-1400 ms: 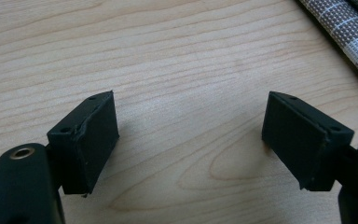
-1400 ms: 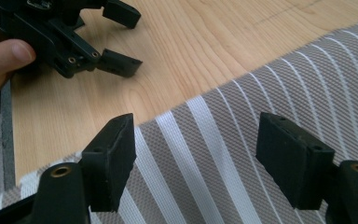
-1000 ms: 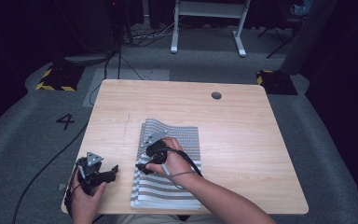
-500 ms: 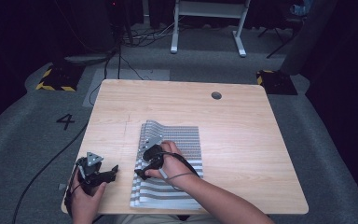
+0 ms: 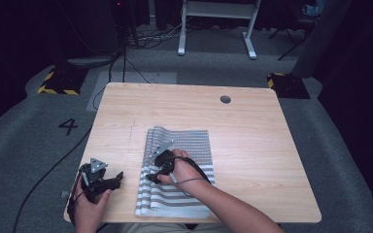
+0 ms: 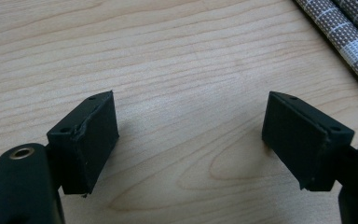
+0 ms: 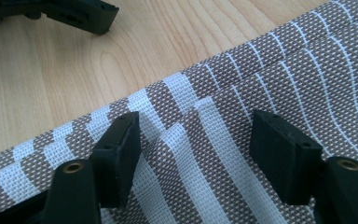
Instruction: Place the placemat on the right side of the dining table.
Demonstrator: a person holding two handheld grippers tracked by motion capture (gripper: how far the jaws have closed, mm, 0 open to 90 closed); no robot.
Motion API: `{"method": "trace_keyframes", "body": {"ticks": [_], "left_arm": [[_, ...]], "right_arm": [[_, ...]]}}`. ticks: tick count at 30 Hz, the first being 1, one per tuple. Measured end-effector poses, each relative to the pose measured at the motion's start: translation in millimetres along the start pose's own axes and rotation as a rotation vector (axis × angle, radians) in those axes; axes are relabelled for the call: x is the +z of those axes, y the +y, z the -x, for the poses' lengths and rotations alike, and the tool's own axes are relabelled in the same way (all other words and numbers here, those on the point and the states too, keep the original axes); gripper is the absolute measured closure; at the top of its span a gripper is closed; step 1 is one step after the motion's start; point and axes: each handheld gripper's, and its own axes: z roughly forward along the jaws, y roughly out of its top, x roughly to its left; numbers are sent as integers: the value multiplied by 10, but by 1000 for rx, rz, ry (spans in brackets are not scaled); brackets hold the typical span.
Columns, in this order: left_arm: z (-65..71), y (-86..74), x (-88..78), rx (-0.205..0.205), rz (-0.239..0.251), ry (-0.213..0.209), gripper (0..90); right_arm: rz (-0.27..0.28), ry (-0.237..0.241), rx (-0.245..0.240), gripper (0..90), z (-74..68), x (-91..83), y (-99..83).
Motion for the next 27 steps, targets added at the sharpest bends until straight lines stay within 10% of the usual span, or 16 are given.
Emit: {"method": "trace_keyframes", "body": {"ticks": [3,10,27], "left_arm": [[0,-1,-1,2,-1,-1,185],[1,-2,-3,3,-1,-3,183],[2,2,10,12,-6,-20,152]], "right_arm": [[-38,59,18,641,-3,-32,25],[-30,96,56,813,50,-27,23],[32,37,-1,886,44,-701,92]]}}
